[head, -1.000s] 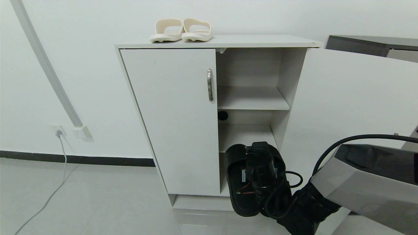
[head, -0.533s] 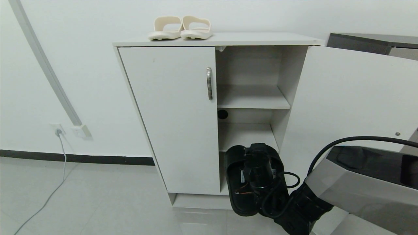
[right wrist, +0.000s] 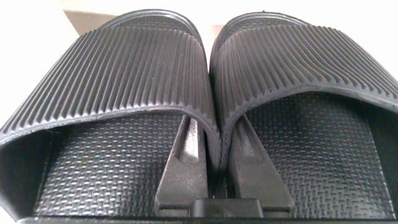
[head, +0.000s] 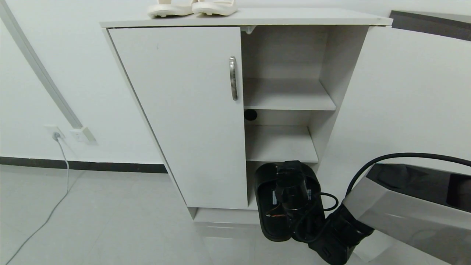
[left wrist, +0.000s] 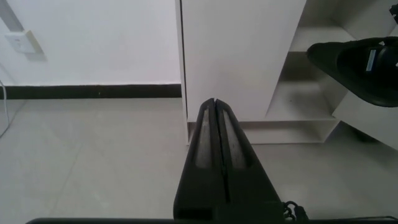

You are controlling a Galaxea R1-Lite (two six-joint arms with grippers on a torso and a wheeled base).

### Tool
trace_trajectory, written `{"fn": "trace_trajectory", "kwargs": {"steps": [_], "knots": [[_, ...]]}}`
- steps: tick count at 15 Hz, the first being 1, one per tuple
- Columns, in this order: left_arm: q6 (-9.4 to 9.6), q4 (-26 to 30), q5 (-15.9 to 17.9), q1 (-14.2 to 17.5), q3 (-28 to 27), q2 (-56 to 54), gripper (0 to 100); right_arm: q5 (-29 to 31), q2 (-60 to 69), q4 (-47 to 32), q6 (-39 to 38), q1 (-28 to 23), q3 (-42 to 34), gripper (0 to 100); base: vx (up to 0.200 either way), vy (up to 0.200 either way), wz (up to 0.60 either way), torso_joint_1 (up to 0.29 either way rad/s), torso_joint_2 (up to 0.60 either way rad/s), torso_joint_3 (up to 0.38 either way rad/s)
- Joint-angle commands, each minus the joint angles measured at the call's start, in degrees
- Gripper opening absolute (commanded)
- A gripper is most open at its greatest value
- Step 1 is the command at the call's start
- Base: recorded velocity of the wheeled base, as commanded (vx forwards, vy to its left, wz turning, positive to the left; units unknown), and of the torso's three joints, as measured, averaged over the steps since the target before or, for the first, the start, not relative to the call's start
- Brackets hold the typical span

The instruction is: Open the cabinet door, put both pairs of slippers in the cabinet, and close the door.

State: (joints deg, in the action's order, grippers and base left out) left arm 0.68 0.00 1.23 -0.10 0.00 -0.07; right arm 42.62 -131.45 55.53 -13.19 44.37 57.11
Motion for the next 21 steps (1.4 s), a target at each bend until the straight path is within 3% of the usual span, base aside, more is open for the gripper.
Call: {"fn": "trace_trajectory", "kwargs": {"steps": [1, 6, 12, 21], "knots": [[0.02, 0.0, 0.0, 0.0, 0.0, 0.1, 0, 0.0, -0.1, 0.0, 0.0, -0.1, 0.1, 0, 0.000, 0.000, 0.00, 0.002, 0.00, -0.198], [0.02, 0.0, 0.0, 0.0, 0.0, 0.1, 0, 0.4, -0.4, 2.9, 0.5, -0.4, 0.9, 0, 0.000, 0.000, 0.00, 0.003, 0.00, -0.186], [-0.07, 0.0, -0.1, -0.1, 0.0, 0.1, 0, 0.3, -2.8, 23.2, 12.3, -1.5, -1.8, 0, 0.000, 0.000, 0.00, 0.000, 0.00, -0.009], [-0.07, 0.0, -0.1, 0.0, 0.0, 0.1, 0, 0.3, -2.8, 23.8, 12.8, -2.0, -1.8, 0, 0.000, 0.000, 0.00, 0.000, 0.00, 0.000]]}}
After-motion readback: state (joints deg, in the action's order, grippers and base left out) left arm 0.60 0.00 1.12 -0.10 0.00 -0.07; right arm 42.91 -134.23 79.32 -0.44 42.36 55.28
